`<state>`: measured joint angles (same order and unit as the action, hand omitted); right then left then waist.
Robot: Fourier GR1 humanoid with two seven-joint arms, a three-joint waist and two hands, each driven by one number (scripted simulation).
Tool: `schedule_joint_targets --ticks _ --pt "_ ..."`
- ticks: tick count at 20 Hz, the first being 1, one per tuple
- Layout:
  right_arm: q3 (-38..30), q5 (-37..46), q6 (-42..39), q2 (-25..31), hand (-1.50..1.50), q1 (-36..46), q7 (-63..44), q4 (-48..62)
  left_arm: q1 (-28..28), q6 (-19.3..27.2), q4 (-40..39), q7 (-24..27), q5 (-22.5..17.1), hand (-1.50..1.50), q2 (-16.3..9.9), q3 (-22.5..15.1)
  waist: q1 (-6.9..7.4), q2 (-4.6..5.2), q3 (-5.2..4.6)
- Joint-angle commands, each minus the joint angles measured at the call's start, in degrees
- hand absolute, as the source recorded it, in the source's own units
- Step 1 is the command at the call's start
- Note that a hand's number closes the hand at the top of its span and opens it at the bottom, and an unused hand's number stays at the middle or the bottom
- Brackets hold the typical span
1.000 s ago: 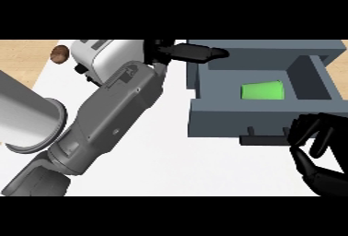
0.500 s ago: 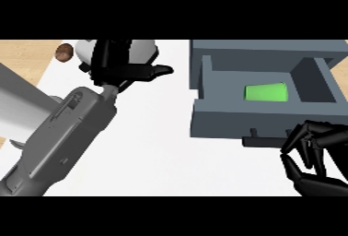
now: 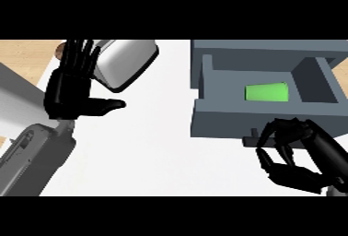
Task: Pick up the cup, place it into the drawer and close the drawer
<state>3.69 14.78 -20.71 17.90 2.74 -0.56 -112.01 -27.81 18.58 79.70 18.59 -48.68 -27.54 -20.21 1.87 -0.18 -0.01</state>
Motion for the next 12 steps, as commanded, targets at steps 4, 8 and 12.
schedule_joint_targets --ticks 4,8,12 --pt "6.45 18.87 5.87 2.96 1.5 3.07 10.46 13.8 9.34 -3.72 6.69 0.46 -0.45 -1.5 -4.34 2.71 0.09 0.22 0.08" --pt "8.97 23.54 9.53 -0.24 1.5 7.93 11.19 21.18 14.92 -10.73 5.35 2.18 -1.78 -1.5 -6.1 7.57 -0.91 0.28 0.02" --pt "9.69 26.5 10.19 -3.02 -1.5 12.35 10.55 29.04 17.79 -10.94 6.27 2.72 0.72 -1.5 -4.93 9.75 -1.23 0.25 0.01"
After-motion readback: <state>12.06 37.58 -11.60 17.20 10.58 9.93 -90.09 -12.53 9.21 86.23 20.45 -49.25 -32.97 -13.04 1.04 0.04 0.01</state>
